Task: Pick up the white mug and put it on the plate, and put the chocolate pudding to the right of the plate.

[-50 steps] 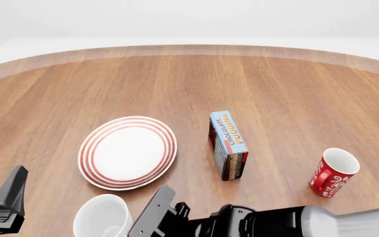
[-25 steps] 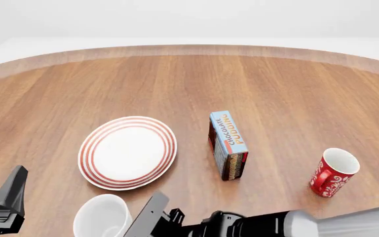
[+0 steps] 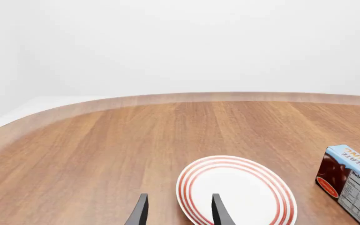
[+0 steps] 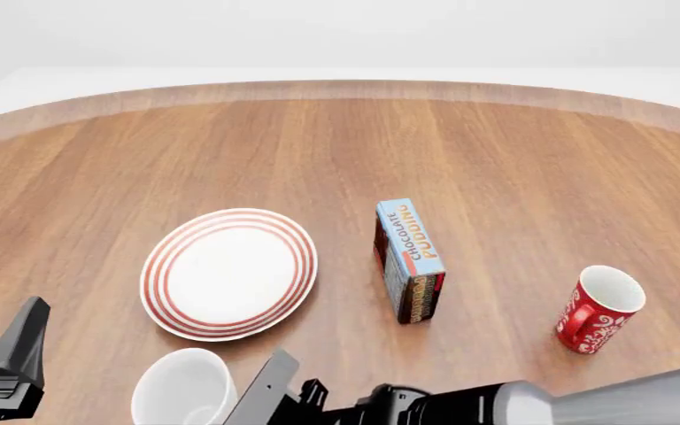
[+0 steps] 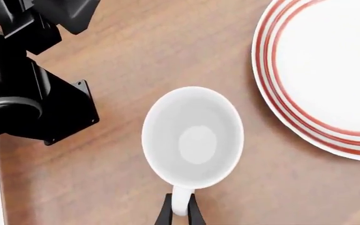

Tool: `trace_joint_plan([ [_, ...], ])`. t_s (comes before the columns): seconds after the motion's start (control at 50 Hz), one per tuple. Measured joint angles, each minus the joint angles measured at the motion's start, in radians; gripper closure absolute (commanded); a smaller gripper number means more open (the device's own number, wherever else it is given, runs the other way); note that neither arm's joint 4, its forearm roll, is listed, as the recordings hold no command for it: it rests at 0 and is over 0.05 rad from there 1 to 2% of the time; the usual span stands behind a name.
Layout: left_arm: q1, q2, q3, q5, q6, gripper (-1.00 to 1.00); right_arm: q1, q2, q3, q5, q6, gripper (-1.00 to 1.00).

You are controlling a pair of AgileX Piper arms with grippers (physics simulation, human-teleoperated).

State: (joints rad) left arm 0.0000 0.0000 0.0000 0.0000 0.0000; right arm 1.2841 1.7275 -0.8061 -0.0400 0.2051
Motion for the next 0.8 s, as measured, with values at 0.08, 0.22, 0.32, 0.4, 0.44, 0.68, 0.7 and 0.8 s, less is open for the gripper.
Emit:
trace_joint_plan([
  [0.08, 0.0, 0.0, 0.0, 0.0, 0.0, -1.0, -0.001, -0.002, 0.001, 0.001, -0.004, 1.0],
  [0.22, 0.0, 0.0, 0.0, 0.0, 0.0, -1.0, -0.009, -0.014, 0.003, 0.006, -0.018, 1.0],
  [0.32, 0.0, 0.0, 0.0, 0.0, 0.0, -1.0, -0.014, -0.025, 0.005, 0.01, -0.028, 1.0],
  [0.4, 0.0, 0.0, 0.0, 0.0, 0.0, -1.0, -0.018, -0.035, 0.006, 0.013, -0.039, 1.0],
  [0.44, 0.0, 0.0, 0.0, 0.0, 0.0, -1.0, -0.02, -0.039, 0.006, 0.015, -0.044, 1.0],
  [0.68, 0.0, 0.0, 0.0, 0.0, 0.0, -1.0, -0.037, -0.077, 0.01, 0.03, -0.08, 1.0],
  [0.7, 0.0, 0.0, 0.0, 0.0, 0.0, -1.0, -0.039, -0.081, 0.01, 0.031, -0.082, 1.0],
  [0.8, 0.0, 0.0, 0.0, 0.0, 0.0, -1.0, -0.048, -0.097, 0.014, 0.032, -0.093, 1.0],
])
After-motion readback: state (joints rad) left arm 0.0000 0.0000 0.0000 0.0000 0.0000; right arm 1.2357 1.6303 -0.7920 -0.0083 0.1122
